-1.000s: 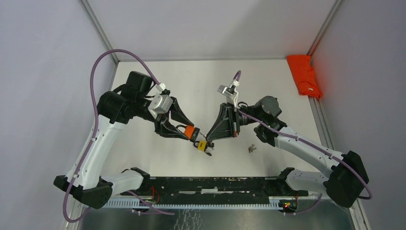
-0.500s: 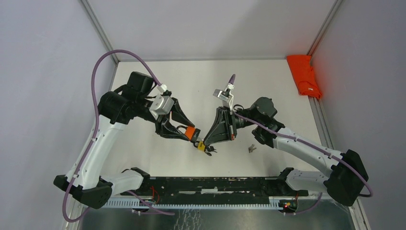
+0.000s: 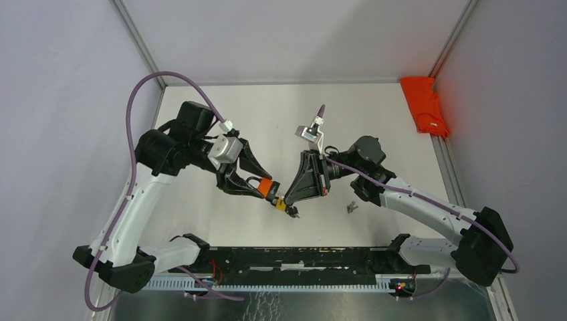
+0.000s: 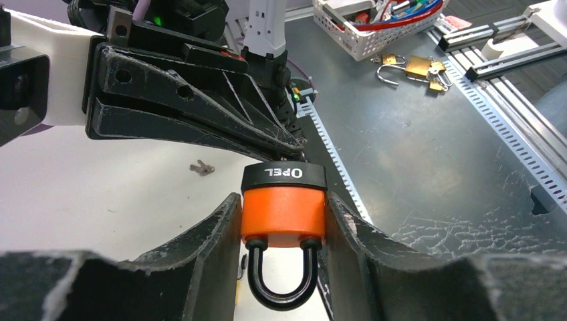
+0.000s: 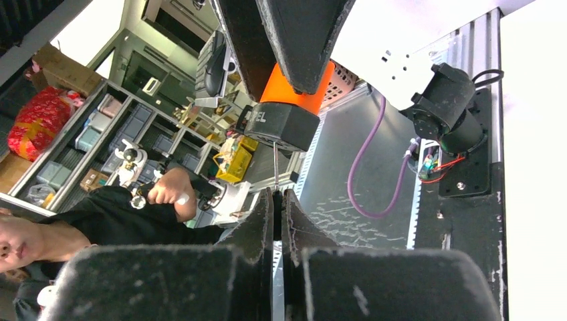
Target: Unlock with the key
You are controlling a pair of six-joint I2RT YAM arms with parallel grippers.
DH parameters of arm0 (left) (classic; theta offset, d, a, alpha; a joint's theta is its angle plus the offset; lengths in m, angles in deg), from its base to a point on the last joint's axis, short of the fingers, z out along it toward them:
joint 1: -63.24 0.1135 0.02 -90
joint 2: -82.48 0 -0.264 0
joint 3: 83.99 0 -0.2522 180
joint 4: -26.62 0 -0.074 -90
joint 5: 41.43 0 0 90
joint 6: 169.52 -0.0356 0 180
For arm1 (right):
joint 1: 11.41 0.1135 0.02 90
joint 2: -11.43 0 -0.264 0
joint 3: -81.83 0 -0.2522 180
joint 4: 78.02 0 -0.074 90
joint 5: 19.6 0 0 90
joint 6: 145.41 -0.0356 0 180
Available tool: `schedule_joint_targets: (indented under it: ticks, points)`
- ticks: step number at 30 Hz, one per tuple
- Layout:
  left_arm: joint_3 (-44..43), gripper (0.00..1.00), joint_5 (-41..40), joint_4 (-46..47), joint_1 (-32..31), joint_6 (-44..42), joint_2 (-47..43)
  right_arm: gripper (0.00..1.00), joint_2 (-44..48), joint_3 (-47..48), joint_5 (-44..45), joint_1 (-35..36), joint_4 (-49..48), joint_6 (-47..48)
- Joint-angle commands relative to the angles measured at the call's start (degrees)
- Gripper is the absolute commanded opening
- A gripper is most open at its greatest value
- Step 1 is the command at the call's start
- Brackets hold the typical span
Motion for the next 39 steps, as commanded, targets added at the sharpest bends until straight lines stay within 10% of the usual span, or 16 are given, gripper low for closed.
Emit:
schedule_joint_targets:
  ticks: [1,22,39]
  points:
    - [0.97,0.02,1.48,1.64,-1.78,1.84,-1.96,0.00,0.14,0.99,3.88,0.05,-2.49,-4.62]
    - [6.66,0.02,-3.99,9.22,-3.19,8.54,-4.80,0.00,4.04,-4.50,12.42,-0.08,-2.59,-16.97]
    - [8.25,0.02,-4.24,10.40,-6.24,9.60,-5.06,0.00,4.79,0.15,9.43,-0.08,14.13,-8.94]
